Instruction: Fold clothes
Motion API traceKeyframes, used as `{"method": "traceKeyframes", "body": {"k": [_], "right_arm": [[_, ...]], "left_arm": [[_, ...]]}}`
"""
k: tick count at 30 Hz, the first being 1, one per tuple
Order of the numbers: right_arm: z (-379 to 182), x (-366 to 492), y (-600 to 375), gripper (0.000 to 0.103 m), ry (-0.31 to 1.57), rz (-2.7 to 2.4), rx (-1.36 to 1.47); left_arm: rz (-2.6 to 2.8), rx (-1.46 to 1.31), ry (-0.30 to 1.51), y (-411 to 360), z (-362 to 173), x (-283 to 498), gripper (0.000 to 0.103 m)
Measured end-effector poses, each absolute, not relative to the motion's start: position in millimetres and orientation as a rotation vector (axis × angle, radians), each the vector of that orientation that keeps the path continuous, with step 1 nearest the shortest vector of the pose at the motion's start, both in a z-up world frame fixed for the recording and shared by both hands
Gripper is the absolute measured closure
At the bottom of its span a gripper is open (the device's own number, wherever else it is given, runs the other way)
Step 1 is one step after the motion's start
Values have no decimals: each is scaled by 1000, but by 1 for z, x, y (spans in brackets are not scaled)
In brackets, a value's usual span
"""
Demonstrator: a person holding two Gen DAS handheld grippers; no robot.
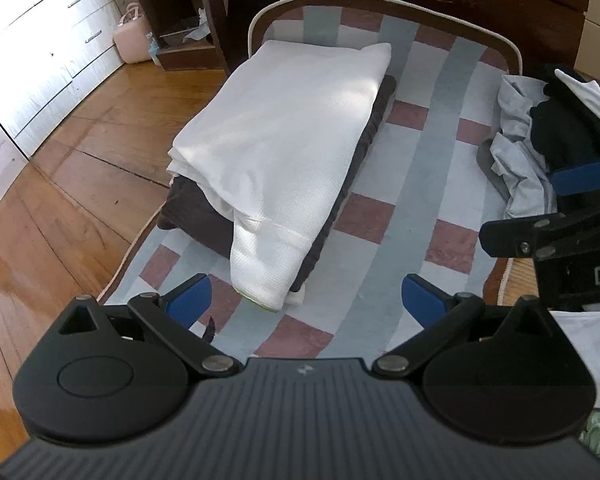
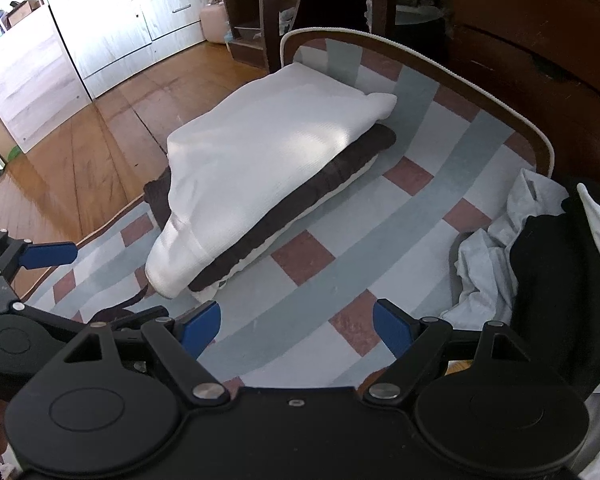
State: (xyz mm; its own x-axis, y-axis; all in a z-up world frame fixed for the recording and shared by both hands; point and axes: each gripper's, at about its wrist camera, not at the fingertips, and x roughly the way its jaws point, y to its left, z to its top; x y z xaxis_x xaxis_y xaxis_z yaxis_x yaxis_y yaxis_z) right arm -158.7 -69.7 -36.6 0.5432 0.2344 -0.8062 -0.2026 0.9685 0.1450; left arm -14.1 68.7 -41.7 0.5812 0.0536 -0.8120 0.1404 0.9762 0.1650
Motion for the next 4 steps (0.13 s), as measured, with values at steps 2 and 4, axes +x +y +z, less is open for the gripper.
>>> {"method": "traceKeyframes", "body": {"k": [2, 4], "right_arm": [[-36, -160, -67, 16, 955, 252, 23], [-34, -161, -63, 16, 942, 251, 5]], "left_arm": [[-53, 213, 967, 69, -43, -13, 0], [-42, 198, 977, 71, -44, -13, 0]]}}
